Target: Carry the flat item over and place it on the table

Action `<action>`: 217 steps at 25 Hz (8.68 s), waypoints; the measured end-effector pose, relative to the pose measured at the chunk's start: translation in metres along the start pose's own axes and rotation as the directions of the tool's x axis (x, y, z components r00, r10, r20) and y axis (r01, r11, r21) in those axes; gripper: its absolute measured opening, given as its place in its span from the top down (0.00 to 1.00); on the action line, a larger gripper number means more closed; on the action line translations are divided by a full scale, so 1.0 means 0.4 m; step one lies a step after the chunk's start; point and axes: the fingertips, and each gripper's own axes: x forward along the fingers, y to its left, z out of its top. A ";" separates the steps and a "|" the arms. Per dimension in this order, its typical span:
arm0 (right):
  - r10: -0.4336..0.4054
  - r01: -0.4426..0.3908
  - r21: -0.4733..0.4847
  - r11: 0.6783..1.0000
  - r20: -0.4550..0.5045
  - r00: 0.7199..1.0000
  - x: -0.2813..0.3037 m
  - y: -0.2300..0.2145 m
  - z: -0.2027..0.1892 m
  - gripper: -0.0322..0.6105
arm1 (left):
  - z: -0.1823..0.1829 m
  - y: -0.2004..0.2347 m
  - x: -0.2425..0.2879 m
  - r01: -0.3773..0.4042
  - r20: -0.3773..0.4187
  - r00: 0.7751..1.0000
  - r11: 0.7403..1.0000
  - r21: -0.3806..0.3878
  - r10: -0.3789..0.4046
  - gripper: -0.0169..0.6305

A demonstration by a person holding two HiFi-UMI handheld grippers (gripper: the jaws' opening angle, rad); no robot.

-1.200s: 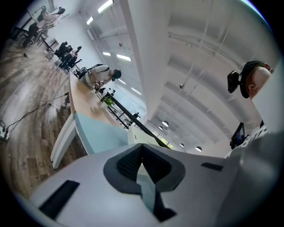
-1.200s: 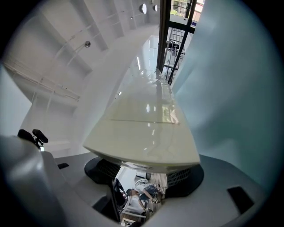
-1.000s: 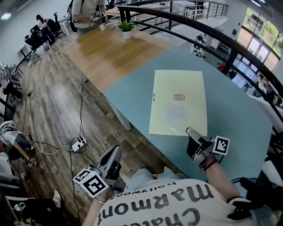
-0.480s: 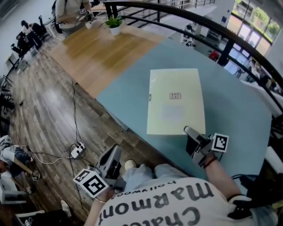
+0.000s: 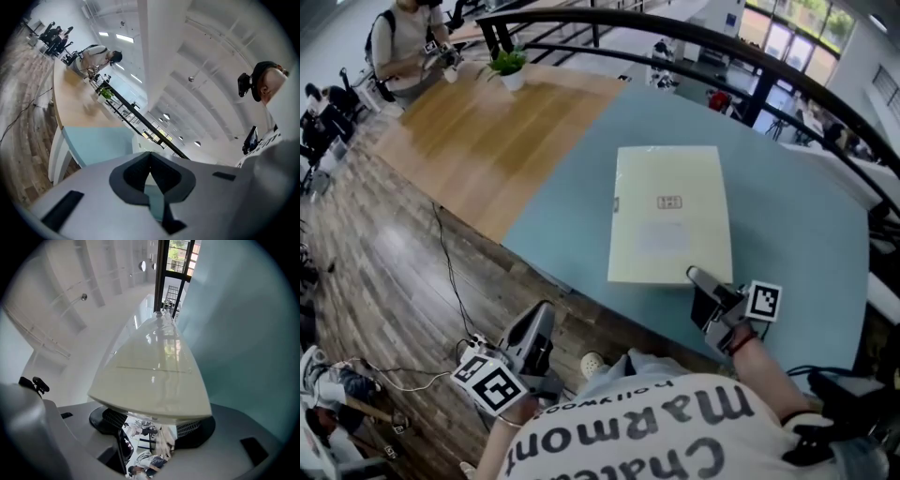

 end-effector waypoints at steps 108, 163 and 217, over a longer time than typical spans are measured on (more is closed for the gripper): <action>-0.467 0.451 0.123 0.884 0.187 0.864 0.161 -0.210 0.162 0.37 | 0.127 0.200 0.162 -0.048 -0.072 0.997 0.994 -0.093 0.041 0.97; -0.720 0.795 -0.134 0.592 0.355 0.596 0.077 -0.228 0.215 0.32 | 0.100 0.189 0.130 -0.049 -0.053 0.998 0.993 -0.112 0.043 0.97; -0.368 0.348 -0.759 0.550 0.154 0.917 -0.266 0.071 0.228 0.89 | -0.238 -0.215 0.107 -0.104 0.034 0.994 0.993 0.054 0.102 0.97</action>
